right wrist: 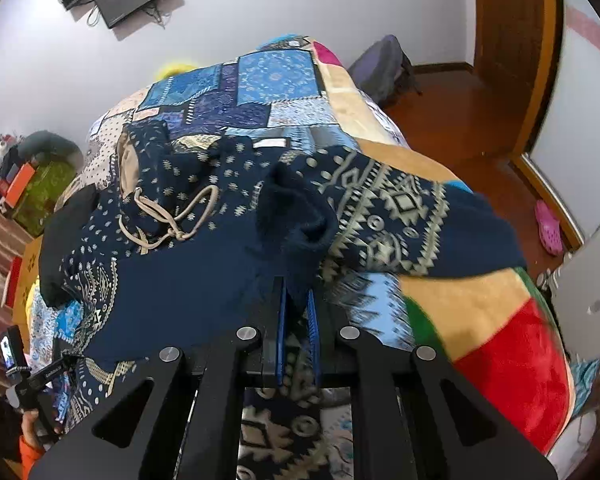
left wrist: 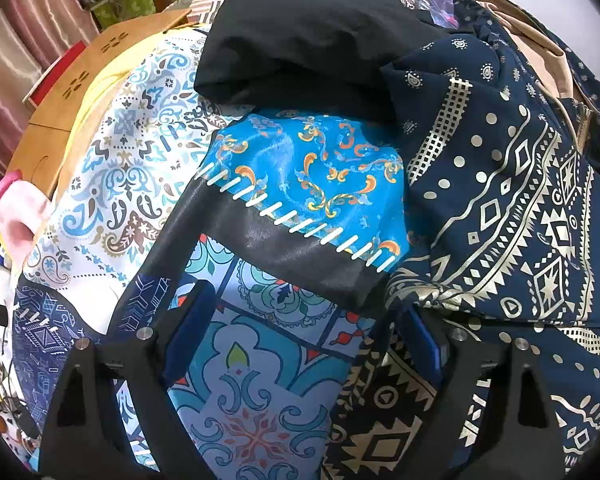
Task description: Fold large clothes
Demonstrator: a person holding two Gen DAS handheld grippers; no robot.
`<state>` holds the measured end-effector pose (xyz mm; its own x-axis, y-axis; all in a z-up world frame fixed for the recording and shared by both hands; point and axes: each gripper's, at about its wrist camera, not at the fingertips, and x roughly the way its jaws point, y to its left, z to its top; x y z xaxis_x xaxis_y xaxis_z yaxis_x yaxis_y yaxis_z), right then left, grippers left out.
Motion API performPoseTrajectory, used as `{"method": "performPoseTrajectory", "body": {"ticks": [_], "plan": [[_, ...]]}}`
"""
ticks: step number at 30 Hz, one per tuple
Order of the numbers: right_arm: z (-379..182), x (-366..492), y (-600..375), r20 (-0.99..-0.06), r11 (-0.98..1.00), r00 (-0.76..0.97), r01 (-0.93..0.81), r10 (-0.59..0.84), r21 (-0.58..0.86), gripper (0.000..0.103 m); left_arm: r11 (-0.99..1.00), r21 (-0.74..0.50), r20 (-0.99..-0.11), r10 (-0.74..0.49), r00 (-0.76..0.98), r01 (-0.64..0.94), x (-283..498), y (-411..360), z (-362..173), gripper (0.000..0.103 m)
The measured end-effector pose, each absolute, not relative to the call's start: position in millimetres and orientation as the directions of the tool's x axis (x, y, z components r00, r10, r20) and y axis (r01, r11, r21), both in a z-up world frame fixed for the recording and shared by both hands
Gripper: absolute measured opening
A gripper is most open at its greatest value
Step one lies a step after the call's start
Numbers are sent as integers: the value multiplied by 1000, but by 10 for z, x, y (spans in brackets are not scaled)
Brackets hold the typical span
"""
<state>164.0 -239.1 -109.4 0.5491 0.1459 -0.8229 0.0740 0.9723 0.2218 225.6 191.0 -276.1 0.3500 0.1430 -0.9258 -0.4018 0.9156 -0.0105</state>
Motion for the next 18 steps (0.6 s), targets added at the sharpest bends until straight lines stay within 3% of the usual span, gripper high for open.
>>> {"method": "performPoseTrajectory", "body": {"ticks": [10, 12, 16, 18], "plan": [[-867, 1482, -2641, -800, 968, 584, 93, 137, 233, 11, 939, 21, -894, 171, 415, -343, 2094, 1800, -2324, 89], [-807, 1468, -2684, -791, 966, 597, 99, 134, 238, 17, 943, 19, -878, 175, 446, -333, 2043, 1761, -2162, 89], [-669, 1417, -2815, -754, 960, 646, 116, 121, 254, 47, 951, 16, -832, 183, 523, -308, 1988, 1614, -1790, 89], [-607, 1398, -2880, -737, 958, 668, 127, 110, 258, 55, 956, 23, -805, 192, 562, -293, 1979, 1506, -1618, 89]]}}
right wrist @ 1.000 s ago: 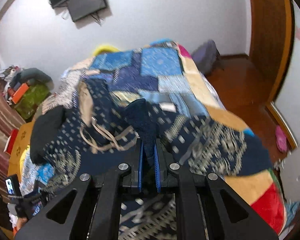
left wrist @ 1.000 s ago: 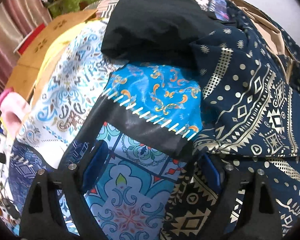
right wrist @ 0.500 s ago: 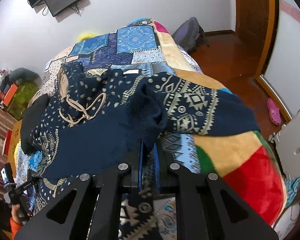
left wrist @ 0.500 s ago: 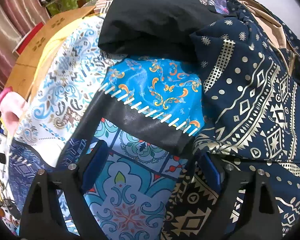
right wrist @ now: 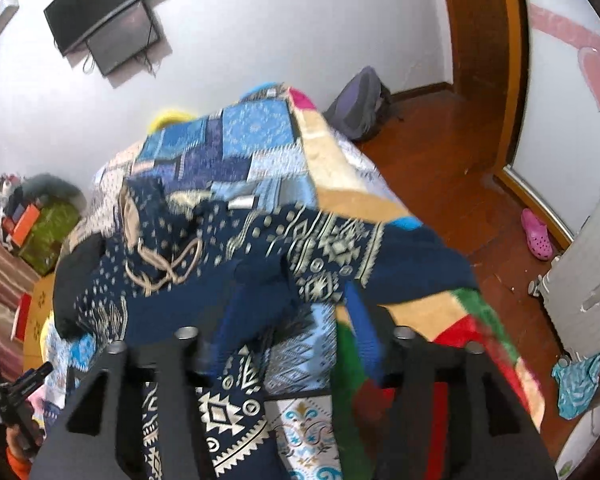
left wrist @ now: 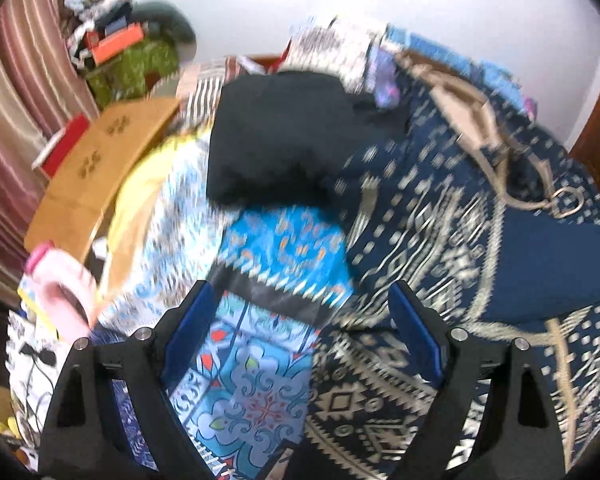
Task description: Fold large clothes
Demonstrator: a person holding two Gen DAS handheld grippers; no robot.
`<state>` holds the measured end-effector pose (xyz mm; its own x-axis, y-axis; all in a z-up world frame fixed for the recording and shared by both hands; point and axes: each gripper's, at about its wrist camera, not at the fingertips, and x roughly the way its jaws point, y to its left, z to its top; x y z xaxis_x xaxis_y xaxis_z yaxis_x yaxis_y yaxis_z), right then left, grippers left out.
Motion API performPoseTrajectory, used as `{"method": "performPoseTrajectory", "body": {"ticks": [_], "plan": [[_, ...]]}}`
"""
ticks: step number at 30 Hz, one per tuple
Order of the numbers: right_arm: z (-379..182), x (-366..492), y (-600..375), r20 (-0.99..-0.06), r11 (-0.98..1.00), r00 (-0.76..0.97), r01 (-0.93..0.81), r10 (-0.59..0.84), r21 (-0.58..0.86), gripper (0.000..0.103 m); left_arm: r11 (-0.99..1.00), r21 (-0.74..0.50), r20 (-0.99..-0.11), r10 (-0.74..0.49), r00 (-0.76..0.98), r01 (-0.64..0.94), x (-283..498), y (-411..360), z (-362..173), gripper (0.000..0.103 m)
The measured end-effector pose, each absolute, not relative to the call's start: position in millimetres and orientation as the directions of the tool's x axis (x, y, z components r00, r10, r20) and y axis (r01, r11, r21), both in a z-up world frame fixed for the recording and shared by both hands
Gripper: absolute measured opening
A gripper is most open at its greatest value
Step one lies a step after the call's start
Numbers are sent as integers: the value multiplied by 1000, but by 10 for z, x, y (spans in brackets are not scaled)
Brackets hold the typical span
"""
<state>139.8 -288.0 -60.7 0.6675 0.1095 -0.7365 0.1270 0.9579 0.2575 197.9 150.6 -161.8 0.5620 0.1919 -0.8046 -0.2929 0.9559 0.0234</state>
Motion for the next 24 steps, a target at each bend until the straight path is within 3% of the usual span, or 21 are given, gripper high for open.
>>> {"method": "performPoseTrajectory", "body": {"ticks": [5, 12, 24], "plan": [[-509, 1381, -3099, -713, 945, 694, 161, 97, 285, 65, 976, 35, -738, 170, 653, -214, 2065, 1189, -1222, 89], [-624, 1388, -3455, -727, 920, 684, 246, 58, 306, 66, 997, -16, -698, 42, 715, -74, 2315, 648, -945, 90], [-1446, 1564, -4014, -803, 773, 554, 403, 221, 491, 66, 995, -62, -801, -94, 591, 74, 2798, -31, -1457, 90]]}}
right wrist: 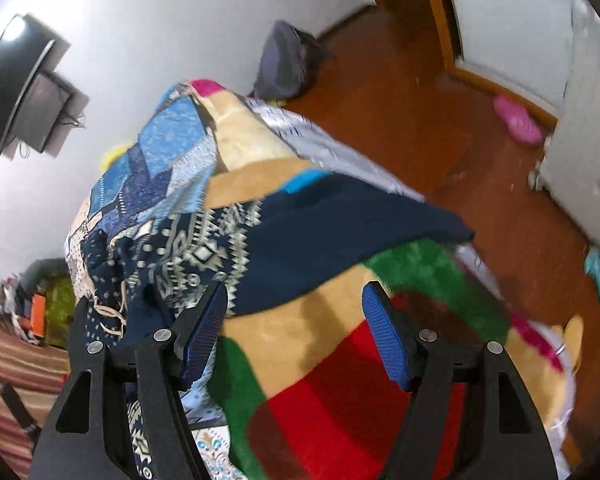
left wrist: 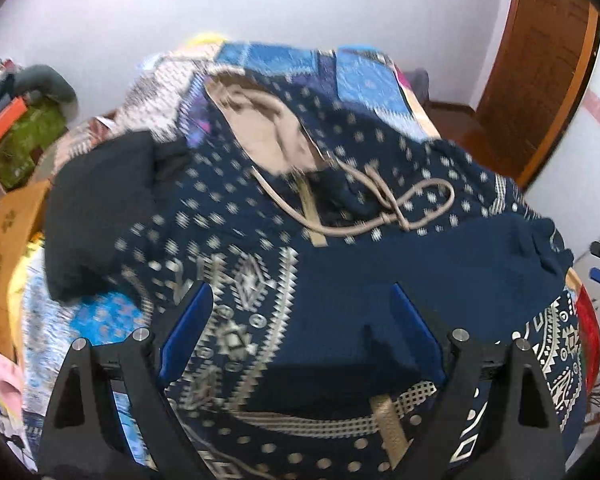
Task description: Fold large clothes
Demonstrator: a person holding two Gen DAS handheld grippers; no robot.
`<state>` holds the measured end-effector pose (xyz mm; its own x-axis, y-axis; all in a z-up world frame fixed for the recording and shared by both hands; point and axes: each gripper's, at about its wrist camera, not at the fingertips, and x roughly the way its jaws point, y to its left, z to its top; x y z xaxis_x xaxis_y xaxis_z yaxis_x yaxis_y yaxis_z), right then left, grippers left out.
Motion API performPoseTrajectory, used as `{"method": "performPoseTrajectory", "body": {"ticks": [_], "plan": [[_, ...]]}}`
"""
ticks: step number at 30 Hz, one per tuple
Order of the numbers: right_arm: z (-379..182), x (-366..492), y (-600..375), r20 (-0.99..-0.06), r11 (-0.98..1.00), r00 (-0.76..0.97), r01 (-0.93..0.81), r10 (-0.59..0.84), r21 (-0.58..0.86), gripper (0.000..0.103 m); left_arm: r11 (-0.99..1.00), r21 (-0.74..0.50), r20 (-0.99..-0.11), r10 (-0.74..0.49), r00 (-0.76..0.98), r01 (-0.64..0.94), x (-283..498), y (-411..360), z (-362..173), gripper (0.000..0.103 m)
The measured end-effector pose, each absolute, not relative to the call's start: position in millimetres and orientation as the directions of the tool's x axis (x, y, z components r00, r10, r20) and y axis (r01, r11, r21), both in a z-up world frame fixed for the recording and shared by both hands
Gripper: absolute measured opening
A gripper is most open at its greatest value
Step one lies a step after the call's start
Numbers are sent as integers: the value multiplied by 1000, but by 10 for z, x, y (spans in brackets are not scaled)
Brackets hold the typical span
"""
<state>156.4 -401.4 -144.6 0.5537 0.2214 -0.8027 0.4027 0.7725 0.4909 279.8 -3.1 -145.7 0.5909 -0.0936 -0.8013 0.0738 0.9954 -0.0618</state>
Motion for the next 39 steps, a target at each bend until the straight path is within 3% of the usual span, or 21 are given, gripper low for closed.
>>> {"method": "performPoseTrajectory", "body": {"ticks": [12, 13, 15, 17, 19, 26, 33, 39], "plan": [[-1936, 2058, -4196, -817, 700, 493, 469, 297, 538, 66, 994, -99, -850, -103, 517, 35, 2970, -59, -1864, 90], [-1935, 2078, -4208, -822, 700, 489, 475, 293, 533, 62, 995, -101, -846, -100, 524, 25, 2959, -46, -1872, 90], [-1851, 2110, -4179, -840, 735, 490, 477, 233, 482, 43, 993, -113, -840, -103, 532, 13, 2936, -20, -1878, 90], [-1740, 2108, -4128, -840, 765, 510, 462, 185, 449, 17, 991, -131, -831, -116, 544, 10, 2898, 13, -1861, 90], [-1669, 2095, -4115, -827, 768, 532, 447, 183, 458, 10, 991, -131, -824, -116, 554, 12, 2862, 32, -1822, 90], [-863, 1951, -3750, -720, 847, 683, 305, 124, 435, 6, 993, -115, -776, -105, 621, 25, 2715, 77, -1527, 89], [-87, 1798, -2985, -571, 908, 776, -6, 268, 419, 6, 994, -102, -710, -101, 697, 40, 2516, 134, -1182, 89], [-219, 1699, -2324, -616, 900, 675, -181, 406, 396, 6, 992, -109, -696, -116, 708, 56, 2396, 174, -1080, 90]]}}
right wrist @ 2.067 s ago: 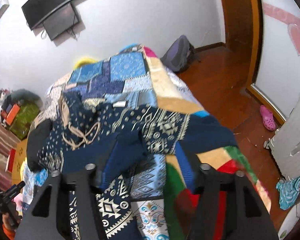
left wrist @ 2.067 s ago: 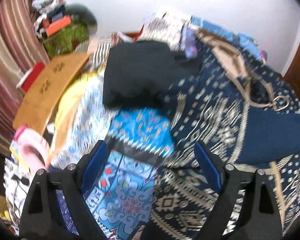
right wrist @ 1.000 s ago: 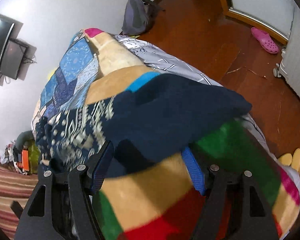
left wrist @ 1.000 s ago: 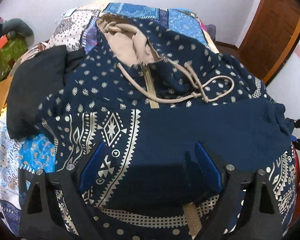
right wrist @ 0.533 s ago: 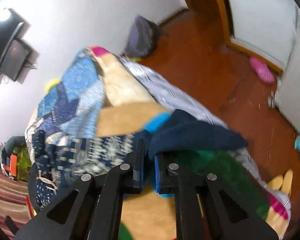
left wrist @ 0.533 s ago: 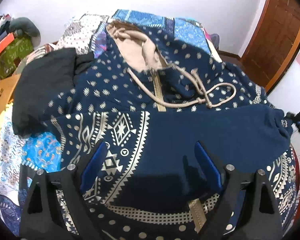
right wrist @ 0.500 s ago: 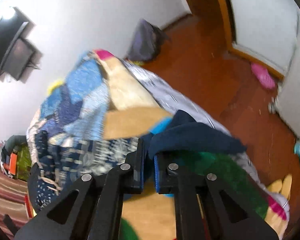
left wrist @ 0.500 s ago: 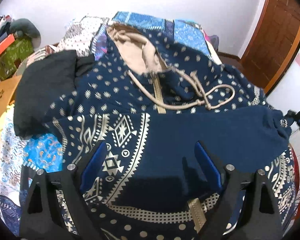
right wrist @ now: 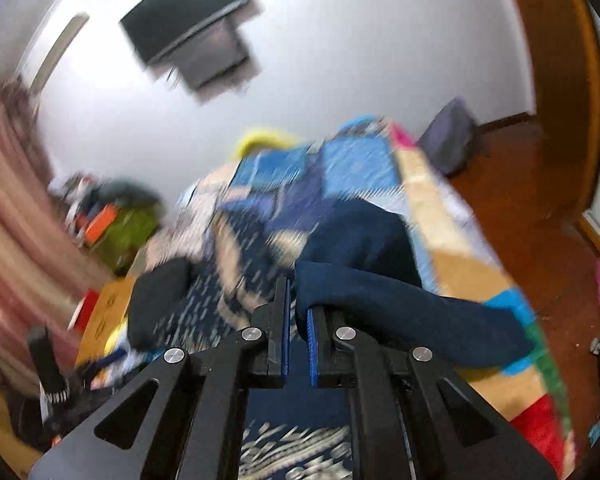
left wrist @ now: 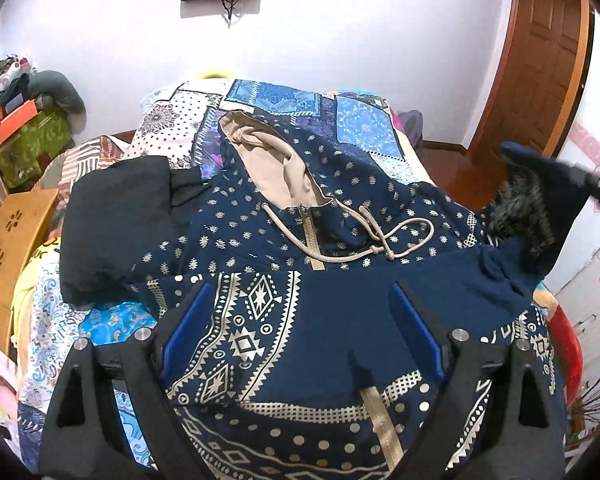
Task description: Fold large clothes
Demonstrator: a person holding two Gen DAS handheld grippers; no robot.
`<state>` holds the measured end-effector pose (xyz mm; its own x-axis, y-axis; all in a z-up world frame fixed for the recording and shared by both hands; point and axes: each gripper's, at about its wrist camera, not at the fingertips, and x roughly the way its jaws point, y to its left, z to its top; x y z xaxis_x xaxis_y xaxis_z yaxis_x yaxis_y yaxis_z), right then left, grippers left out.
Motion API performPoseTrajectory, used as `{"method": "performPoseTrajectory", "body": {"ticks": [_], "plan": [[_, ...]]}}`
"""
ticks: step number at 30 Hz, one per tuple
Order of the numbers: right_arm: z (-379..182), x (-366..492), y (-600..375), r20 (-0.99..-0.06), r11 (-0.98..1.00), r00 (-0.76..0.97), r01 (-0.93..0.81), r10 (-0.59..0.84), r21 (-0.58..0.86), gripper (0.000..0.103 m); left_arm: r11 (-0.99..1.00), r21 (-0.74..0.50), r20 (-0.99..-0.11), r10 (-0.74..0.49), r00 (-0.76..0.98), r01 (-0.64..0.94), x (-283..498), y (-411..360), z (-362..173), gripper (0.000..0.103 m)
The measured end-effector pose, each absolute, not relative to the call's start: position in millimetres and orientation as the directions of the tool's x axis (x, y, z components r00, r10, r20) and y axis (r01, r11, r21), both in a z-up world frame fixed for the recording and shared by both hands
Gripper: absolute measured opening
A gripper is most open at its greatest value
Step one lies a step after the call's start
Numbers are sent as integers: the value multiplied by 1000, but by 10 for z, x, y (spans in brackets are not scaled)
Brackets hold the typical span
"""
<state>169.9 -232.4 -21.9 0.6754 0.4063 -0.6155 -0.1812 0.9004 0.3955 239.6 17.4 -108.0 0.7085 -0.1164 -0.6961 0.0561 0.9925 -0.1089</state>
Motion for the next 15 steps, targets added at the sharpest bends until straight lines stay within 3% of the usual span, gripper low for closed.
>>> {"method": "performPoseTrajectory", "body": {"ticks": [10, 12, 15], "plan": [[-1016, 1710, -2008, -832, 921, 396, -140, 389, 364, 10, 992, -100, -707, -127, 696, 79, 2273, 143, -1060, 90], [-974, 1652, -2065, -830, 920, 398, -136, 390, 367, 16, 991, -103, -708, -131, 694, 82, 2263, 133, -1060, 90], [-824, 1597, -2156, -809, 920, 443, -127, 388, 372, 42, 991, -104, -705, -134, 696, 85, 2256, 107, -1044, 90]]}}
